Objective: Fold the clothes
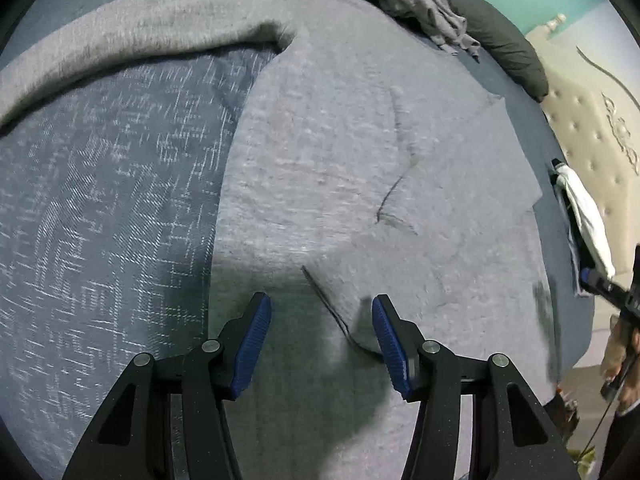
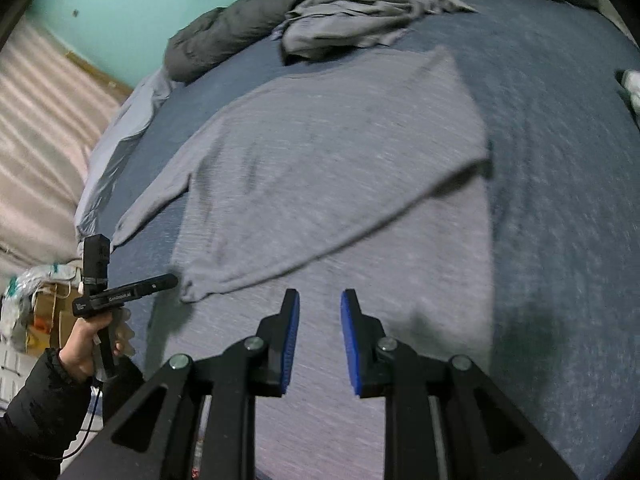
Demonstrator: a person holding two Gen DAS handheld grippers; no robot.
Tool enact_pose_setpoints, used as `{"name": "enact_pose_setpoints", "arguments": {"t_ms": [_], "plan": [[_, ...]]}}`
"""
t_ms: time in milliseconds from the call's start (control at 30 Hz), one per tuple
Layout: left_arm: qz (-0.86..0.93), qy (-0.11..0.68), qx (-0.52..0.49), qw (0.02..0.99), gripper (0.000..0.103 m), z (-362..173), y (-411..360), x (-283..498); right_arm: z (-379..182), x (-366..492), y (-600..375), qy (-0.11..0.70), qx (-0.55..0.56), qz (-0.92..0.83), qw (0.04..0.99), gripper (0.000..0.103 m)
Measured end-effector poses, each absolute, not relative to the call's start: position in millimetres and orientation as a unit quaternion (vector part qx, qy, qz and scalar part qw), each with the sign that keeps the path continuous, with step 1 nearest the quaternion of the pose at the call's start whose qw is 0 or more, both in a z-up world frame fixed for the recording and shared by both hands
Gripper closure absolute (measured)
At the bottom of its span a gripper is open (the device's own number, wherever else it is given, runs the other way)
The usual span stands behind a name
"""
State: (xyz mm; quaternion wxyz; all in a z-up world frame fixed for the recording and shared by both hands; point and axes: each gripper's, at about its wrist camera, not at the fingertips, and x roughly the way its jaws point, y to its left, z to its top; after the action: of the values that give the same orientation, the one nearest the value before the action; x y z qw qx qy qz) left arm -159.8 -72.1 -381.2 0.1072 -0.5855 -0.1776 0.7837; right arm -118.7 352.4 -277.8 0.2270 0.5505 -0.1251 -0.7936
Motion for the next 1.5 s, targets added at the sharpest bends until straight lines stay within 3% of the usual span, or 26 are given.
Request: {"name": "enact_pose_setpoints", "arguments": {"t_ms": [67, 167, 400, 1067, 1500], "plan": [[0.784, -0.179, -0.585, 0.106, 0.051, -382.9, -71.5, -160.0, -282.4, -115.8, 359.9, -0.131, 0.552, -0.793, 0.221, 0.082], [0.785, -0.171, -0.585, 0.107, 0.074, -383.8, -69.5, -159.7, -289.6, -114.1, 367.4, -0.130, 0.559, -0.790, 0.216, 0.082], [0.787, -0.167, -0.580, 0.125, 0.099, -377.6, -67.1, -158.2, -291.0, -116.1, 367.6, -0.136, 0.558, -0.790, 0.216, 0.081], [0.833, -0.165, -0.508, 0.144, 0.101, -303.8, -95.7, -138.1, -289.8, -119.0, 367.0, -0.136, 0.557, -0.791, 0.215, 0.080], [0.826, -0.139, -0.538, 0.095, 0.101, -341.3, -110.4, -142.4, -304.8, -123.4, 399.3, -0.163, 0.560, -0.795, 0.167, 0.080]]}}
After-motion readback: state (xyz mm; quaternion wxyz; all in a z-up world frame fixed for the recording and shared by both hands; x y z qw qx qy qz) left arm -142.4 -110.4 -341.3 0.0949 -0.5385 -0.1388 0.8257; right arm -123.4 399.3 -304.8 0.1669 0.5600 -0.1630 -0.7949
